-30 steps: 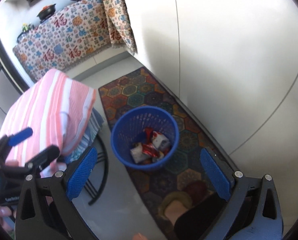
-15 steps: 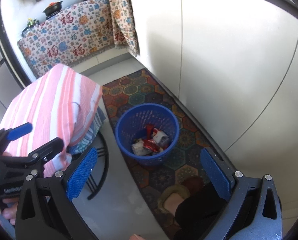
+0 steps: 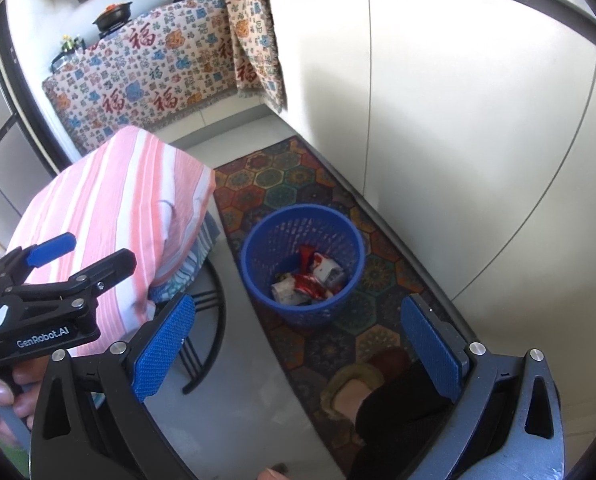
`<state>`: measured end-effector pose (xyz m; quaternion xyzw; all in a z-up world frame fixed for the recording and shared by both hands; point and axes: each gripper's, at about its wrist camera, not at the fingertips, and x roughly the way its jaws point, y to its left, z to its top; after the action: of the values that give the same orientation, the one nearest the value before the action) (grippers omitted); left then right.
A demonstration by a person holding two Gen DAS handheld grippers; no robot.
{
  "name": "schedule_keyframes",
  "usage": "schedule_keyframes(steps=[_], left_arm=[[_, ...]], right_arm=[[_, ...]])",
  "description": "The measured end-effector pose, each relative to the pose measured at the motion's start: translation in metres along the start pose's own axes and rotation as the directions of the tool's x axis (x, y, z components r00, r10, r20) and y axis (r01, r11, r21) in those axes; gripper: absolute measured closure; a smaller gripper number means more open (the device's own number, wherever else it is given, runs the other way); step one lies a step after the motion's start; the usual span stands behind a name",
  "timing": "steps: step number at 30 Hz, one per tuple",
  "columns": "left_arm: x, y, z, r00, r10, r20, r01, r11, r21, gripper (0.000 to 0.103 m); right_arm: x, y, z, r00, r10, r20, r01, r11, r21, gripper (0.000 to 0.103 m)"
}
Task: Collect trash
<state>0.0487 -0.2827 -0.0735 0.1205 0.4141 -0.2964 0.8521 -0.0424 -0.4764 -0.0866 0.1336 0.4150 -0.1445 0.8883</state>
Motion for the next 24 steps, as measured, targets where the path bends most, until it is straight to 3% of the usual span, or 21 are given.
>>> schedule_keyframes(steps=[24], left_arm=[[0.0023,-0.0012,-0.0013,1.000,-0.007,-0.014,0.007,1.000,0.014,0.000]], right_arm=[[0.0032,0.0024,-0.0038,1.000,0.002,-0.027,-0.002,1.000,0.001,0.000]])
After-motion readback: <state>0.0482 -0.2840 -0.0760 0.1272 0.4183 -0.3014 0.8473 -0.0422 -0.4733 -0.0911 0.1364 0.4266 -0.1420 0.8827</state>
